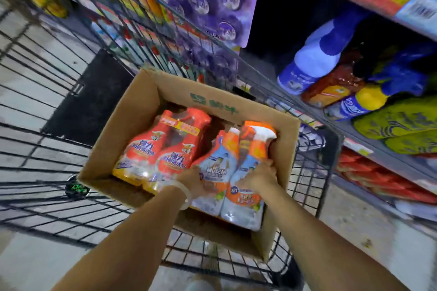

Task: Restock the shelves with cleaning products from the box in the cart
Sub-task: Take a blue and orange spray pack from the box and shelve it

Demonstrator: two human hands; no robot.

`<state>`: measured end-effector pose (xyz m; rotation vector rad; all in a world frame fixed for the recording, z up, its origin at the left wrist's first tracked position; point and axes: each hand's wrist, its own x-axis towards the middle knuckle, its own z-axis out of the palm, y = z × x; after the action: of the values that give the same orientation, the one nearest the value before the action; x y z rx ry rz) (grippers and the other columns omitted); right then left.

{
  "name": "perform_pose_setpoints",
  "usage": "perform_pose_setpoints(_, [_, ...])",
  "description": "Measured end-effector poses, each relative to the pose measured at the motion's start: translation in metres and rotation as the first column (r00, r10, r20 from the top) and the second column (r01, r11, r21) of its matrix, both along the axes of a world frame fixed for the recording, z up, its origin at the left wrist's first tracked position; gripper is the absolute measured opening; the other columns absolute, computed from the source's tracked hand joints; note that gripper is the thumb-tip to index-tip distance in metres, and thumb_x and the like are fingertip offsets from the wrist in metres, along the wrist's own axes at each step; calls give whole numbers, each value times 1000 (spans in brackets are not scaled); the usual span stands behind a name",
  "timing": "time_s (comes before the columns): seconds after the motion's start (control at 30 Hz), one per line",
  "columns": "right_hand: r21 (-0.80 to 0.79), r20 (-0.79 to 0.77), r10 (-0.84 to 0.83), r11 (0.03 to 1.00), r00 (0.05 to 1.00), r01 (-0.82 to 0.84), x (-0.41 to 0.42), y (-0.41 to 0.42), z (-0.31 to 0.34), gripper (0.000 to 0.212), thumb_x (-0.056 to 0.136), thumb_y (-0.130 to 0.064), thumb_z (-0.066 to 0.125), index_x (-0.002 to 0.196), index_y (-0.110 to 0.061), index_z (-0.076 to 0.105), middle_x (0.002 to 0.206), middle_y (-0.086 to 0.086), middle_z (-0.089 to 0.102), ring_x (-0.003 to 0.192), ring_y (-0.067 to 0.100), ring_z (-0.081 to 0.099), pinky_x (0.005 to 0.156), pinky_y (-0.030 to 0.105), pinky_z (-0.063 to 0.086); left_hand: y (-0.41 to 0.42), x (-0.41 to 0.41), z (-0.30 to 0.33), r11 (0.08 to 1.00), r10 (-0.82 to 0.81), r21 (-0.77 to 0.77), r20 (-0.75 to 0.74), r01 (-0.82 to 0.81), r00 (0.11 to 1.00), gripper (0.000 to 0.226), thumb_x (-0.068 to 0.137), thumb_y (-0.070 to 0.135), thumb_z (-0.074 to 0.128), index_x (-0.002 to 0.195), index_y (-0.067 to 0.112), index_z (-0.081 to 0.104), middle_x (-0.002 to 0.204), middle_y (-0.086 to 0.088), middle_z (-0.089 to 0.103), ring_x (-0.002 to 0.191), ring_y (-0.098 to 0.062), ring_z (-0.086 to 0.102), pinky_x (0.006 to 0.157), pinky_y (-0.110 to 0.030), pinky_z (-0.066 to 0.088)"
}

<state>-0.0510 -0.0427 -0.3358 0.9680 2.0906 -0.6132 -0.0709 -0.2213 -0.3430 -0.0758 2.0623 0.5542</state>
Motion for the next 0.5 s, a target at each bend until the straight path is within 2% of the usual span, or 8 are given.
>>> perform_pose_setpoints(0.07, [-38,18,-81,996,997,81,-1,2,0,133,47,-38,93,147,0,13,146,16,29,136,30,32,110,36,36,-2,-1,-7,1000,-18,-8,40,19,999,85,60,51,82,128,11,53,125,-8,61,116,-25,57,100,-38,45])
perform_pose_setpoints(0.13, [-52,20,-83,995,996,84,-2,5,1,131,47,-38,93,147,-1,17,147,16,30,136,29,34,109,35,37,-2,-3,-3,1000,-5,-4,44,5,999,80,64,48,81,130,13,52,128,-6,59,118,-25,55,102,-37,43])
perform_pose_setpoints(0.23, [-72,-6,-101,992,995,100,-2,7,1,117,50,-36,92,142,-6,28,142,13,37,131,28,41,103,35,42,-3,0,3,1000,26,12,29,-26,999,78,66,45,81,130,13,50,128,-4,59,119,-24,54,104,-36,42])
perform_pose_setpoints(0.33, [-148,-19,-189,972,982,185,0,11,2,106,54,-27,91,135,-6,26,135,13,43,123,30,50,97,39,47,-6,6,2,995,93,35,26,-94,995,72,66,38,83,126,15,51,123,0,60,119,-22,54,105,-37,41])
perform_pose_setpoints(0.5, [-271,-85,-365,904,927,331,6,11,3,89,55,-10,90,119,-11,28,120,11,53,111,31,58,91,44,51,-9,8,-2,991,126,48,55,-128,991,67,63,40,84,119,17,54,116,0,63,115,-22,55,104,-36,42])
